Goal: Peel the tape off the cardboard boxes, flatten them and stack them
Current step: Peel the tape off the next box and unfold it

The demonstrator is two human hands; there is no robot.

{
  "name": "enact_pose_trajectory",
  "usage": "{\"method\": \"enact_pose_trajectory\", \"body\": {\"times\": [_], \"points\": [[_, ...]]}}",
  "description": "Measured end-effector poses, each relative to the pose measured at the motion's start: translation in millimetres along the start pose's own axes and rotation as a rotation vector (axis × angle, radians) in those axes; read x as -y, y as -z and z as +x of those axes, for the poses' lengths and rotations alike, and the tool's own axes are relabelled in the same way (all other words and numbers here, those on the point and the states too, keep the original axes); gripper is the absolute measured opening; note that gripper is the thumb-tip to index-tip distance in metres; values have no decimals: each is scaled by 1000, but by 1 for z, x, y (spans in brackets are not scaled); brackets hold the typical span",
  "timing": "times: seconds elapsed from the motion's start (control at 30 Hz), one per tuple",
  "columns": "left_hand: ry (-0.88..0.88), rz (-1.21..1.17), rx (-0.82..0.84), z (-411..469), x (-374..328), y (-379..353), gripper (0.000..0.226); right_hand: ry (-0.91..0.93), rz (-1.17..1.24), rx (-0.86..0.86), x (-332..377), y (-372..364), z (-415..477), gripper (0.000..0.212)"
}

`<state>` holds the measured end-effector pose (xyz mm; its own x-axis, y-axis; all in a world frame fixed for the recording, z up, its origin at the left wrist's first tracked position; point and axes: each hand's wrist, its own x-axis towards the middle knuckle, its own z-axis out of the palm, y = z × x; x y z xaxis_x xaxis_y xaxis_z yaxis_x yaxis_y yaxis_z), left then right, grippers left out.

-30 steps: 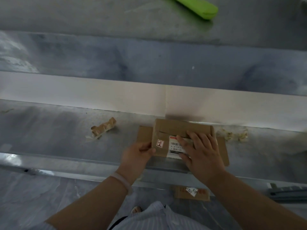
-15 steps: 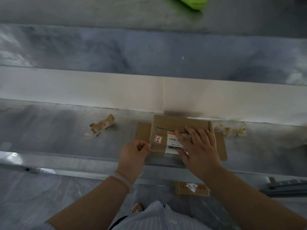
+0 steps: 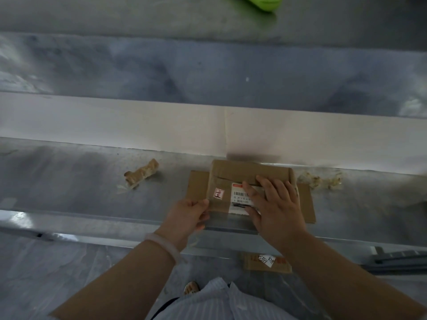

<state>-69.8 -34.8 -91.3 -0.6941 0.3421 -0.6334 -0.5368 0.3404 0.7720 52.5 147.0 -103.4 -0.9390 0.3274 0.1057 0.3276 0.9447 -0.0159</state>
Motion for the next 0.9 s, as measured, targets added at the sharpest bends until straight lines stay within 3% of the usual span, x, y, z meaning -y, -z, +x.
{"method": "enact_pose_trajectory", "body": {"times": [0.17,0.33,0.63,0.7,0.83,0.9], "points": [[56,-131,-53,2,-1,-3,10,6,2,-23,0,0,1,55],[73,-112,-56,4,-5,-8,12,9,3,-38,0,-2,2,55],[215,-86,203,2,-29,13,15,23,0,-49,-1,-3,0,54],[122,5,195,6,-31,15,19,26,4,-55,-1,-3,-1,54],[-313,536,25,18,-28,14,22,34,7,-60,-2,-4,0,54],[-482,537,-132,20,-36,15,22,40,8,-77,-2,-4,0,53]]}}
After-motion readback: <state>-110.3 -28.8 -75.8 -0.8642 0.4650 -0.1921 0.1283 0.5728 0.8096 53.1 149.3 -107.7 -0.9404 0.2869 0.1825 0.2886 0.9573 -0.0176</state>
